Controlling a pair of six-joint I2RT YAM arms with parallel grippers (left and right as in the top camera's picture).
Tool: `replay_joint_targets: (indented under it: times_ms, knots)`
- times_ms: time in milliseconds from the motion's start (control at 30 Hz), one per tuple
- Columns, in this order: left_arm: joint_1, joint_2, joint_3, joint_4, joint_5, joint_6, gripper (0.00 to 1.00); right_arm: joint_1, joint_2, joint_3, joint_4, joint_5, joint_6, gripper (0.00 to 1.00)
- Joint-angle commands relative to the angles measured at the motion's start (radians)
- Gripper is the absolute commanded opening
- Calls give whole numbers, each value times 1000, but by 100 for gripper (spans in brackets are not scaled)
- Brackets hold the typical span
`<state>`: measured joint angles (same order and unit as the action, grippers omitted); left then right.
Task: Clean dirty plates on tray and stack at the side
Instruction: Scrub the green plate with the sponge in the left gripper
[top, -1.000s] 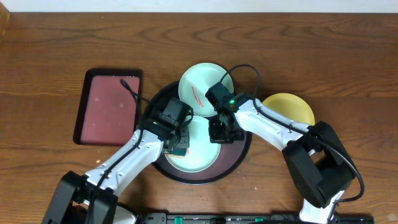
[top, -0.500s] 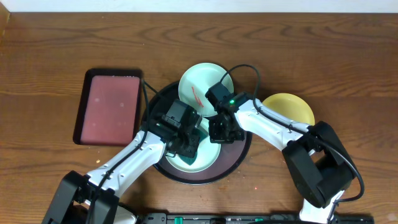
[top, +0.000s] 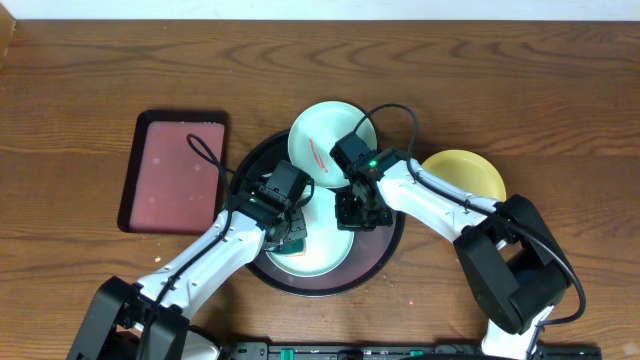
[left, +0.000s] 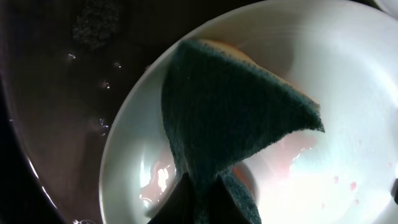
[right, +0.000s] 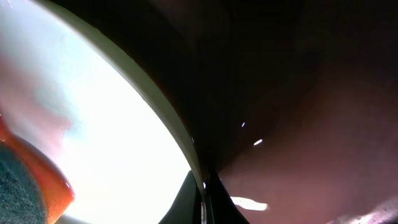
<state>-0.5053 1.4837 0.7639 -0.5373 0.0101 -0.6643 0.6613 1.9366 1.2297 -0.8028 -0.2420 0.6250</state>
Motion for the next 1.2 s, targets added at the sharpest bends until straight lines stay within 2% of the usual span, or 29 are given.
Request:
replay_joint_targets:
  times_ms: [0,100,200,433,567,667,733,800,900,967,1167]
  knots:
    - [18,4,-15,35,-8,124,7,-7,17,11,0,12,10,1]
    - [17,0,-15,114,226,394,7,-8,17,11,0,12,10,1]
    - [17,-3,-14,126,364,544,8,-8,17,11,-1,12,10,1]
    - [17,-3,-14,129,364,552,7,-8,17,11,-1,12,10,1]
    - [17,-1,-14,120,119,343,7,-8,17,11,0,12,10,1]
    - [17,-1,-14,82,-125,133,7,-8,17,11,-1,12,10,1]
    - [17,-1,-14,44,-238,10,7,-8,17,11,-2,12,10,1]
    - [17,-1,-14,19,-278,-38,8,-8,17,11,-2,12,10,1]
    - [16,-1,-14,-8,-254,-36,7,-8,17,11,-2,12,10,1]
    - [16,-1,-14,-23,-174,34,7,-8,17,11,-2,12,10,1]
    - [16,-1,-14,-20,274,418,7,-8,17,11,-1,12,10,1]
